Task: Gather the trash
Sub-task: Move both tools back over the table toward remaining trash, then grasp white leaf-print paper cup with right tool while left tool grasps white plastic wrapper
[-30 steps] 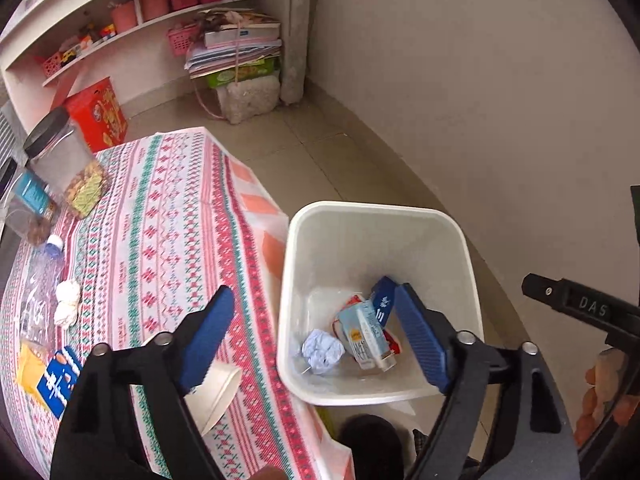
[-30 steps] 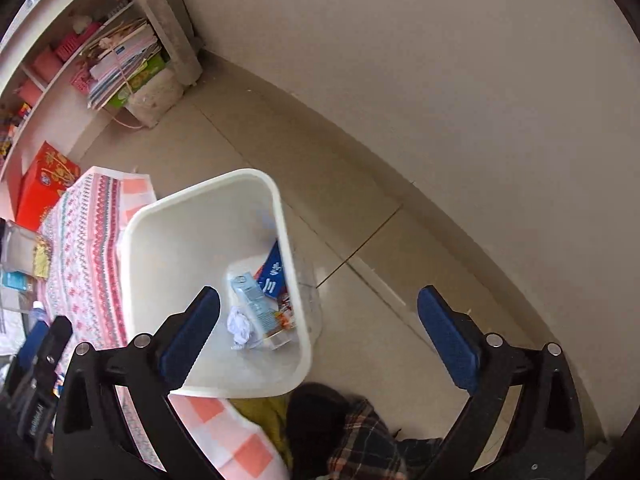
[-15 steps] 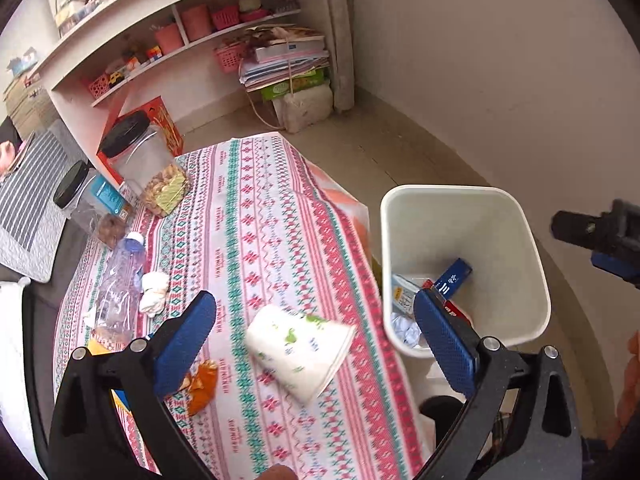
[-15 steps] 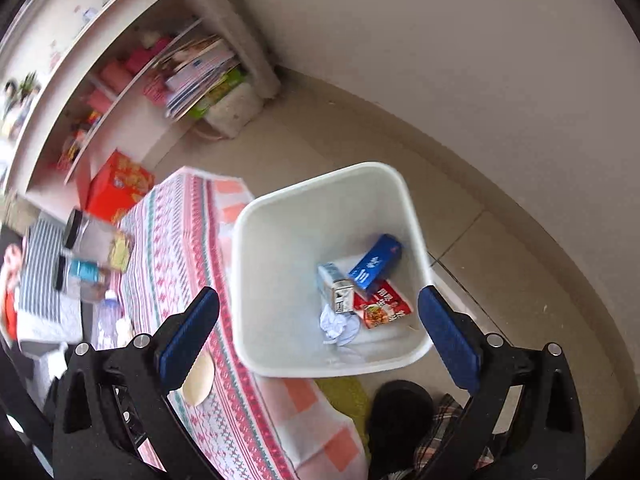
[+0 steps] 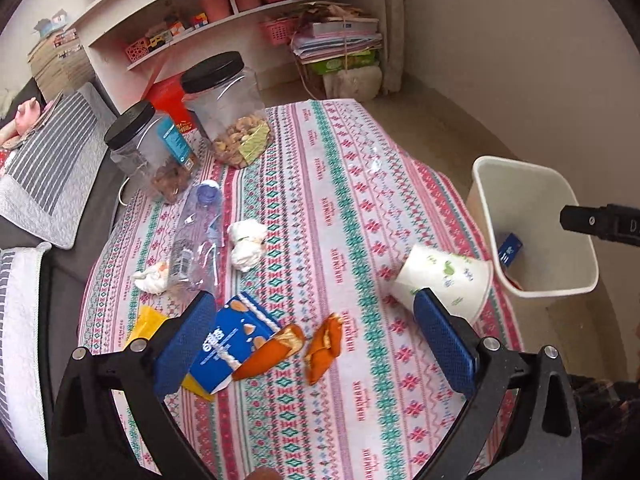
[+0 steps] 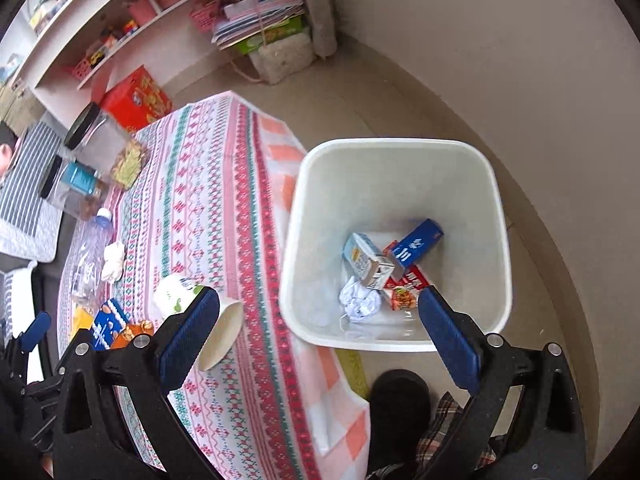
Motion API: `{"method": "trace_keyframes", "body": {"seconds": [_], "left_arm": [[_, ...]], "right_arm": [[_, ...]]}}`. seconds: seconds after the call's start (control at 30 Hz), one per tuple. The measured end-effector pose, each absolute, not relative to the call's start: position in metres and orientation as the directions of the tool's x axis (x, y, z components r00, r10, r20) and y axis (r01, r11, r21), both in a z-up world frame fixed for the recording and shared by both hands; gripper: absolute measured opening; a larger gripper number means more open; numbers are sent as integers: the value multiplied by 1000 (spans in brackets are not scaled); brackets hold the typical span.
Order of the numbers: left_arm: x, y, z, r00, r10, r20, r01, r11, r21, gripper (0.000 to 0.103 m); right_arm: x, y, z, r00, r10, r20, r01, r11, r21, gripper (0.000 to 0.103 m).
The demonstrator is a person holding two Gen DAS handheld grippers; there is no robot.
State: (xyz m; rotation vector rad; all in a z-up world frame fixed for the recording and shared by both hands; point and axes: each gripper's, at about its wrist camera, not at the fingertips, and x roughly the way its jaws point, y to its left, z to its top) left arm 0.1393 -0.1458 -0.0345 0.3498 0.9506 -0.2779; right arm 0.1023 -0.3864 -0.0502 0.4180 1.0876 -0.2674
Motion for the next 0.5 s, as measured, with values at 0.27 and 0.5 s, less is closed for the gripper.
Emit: {"method": "trace_keyframes", "body": {"seconds": [0.27, 0.5], "left_arm": [[143, -94, -57, 513, -28, -858, 333, 928, 169, 96], [142, -58, -59, 521, -22, -853, 282, 948, 148, 96]], "right_arm": [[131, -327, -60, 393, 1, -920, 244, 964, 106, 96], [148, -288, -90, 303, -7, -953, 100, 995, 25, 96]]}}
